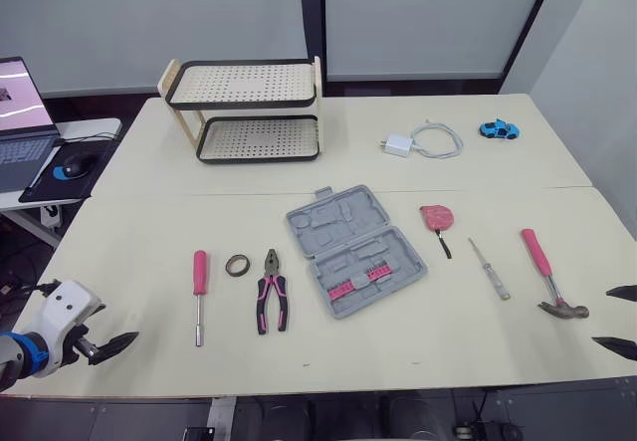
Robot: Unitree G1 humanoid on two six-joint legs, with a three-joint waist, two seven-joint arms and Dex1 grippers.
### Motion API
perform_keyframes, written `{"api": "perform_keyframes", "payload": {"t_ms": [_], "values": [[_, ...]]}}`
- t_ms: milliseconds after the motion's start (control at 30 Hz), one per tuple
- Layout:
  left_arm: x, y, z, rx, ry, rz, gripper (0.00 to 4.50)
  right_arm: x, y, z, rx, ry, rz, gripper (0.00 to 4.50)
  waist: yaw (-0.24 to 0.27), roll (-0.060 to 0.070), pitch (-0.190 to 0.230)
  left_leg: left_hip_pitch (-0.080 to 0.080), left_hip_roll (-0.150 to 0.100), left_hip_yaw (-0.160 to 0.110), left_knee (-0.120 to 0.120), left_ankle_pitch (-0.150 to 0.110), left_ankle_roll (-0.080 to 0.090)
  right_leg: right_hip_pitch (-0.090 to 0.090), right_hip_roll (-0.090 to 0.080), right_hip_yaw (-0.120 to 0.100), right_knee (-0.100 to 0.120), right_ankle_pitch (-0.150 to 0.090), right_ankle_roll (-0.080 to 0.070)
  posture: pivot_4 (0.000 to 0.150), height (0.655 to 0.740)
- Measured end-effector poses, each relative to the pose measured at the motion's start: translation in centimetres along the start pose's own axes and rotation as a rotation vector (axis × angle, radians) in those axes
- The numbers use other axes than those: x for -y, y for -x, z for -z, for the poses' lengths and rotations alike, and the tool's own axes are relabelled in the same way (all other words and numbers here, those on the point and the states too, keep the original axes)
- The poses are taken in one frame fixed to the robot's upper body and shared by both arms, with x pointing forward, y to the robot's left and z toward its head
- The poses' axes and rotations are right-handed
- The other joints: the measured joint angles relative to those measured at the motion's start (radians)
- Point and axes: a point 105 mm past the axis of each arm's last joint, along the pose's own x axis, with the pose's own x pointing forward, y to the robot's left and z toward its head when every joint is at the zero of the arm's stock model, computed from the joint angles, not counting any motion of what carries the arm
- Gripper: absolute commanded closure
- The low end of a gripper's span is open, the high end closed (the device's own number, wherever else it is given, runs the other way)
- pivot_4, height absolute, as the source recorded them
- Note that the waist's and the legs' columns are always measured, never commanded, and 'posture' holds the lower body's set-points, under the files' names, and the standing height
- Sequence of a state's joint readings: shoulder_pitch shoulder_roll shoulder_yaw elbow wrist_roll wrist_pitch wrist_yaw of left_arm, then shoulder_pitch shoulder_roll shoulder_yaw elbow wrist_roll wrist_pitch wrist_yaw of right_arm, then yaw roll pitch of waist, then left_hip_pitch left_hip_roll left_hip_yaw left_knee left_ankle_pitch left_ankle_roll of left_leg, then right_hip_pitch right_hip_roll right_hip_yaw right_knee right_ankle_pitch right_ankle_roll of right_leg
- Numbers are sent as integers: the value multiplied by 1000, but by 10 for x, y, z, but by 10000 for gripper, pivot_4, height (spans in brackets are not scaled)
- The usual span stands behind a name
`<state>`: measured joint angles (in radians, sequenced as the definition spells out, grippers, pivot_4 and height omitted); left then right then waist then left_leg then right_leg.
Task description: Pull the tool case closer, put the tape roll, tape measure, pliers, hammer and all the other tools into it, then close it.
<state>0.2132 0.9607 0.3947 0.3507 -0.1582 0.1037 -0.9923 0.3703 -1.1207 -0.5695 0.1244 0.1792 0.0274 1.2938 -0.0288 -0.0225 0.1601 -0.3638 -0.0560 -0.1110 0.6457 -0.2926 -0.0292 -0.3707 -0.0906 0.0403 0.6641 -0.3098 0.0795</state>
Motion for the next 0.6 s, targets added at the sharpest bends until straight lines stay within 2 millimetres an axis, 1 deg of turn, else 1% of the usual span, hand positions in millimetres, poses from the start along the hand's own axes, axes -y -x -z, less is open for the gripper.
{"api": "perform_keyframes", "payload": {"t_ms": [200,600], "values": [[1,1,7,-27,18,-7,0,5,0,-1,10,-3,19,101,-1,0,0,0,0,0,0,0,0,0,0,0,0,0,0,1500,7400],[-1,1,8,-31,22,-34,0,5,-1,0,12,-1,22,101,0,0,0,0,0,0,0,0,0,0,0,0,0,0,0,1500,7400]]}}
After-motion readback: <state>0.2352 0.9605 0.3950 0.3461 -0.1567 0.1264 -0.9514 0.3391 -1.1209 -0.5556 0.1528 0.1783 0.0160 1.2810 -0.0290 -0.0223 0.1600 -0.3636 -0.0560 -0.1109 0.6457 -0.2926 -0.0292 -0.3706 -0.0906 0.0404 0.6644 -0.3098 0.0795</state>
